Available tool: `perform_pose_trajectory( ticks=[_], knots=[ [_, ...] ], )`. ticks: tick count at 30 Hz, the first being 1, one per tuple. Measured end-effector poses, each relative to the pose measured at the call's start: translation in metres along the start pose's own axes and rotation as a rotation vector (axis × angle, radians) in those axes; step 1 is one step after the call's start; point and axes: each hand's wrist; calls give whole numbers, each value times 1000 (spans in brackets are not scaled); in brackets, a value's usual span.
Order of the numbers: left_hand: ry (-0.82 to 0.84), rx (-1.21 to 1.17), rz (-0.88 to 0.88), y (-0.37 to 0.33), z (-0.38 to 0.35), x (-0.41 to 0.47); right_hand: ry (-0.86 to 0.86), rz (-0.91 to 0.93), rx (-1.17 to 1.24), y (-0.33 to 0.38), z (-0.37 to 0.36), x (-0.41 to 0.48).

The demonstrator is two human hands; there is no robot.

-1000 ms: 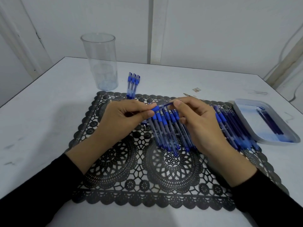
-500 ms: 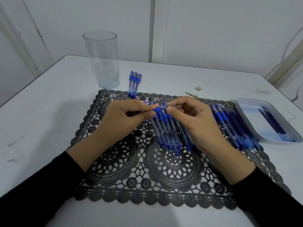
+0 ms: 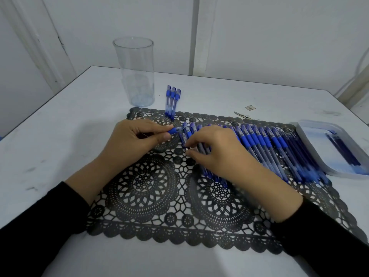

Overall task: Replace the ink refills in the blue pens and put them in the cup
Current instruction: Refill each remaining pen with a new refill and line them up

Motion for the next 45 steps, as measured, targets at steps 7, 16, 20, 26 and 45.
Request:
perform_pose_trajectory(
  ticks=[7, 16, 20, 26, 45],
  knots=[
    [-12, 29, 27, 1, 8, -7, 46, 25, -188, 8, -12, 2],
    [-8, 26, 40, 0, 8, -7, -2, -17, -122, 5, -17, 4],
    [-7, 23, 41, 0, 9, -7, -80, -82, 22, 9, -10, 0],
    [15, 16, 3, -2, 7, -7, -293, -164, 184, 8, 13, -1],
    [58, 70, -117, 0, -1, -9, -202, -26, 125, 8, 2, 2]
  ],
)
Point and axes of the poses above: each hand's wrist, its own x-axis towards the middle knuckle, its own z-axis out of the back of the hand, y = z × x
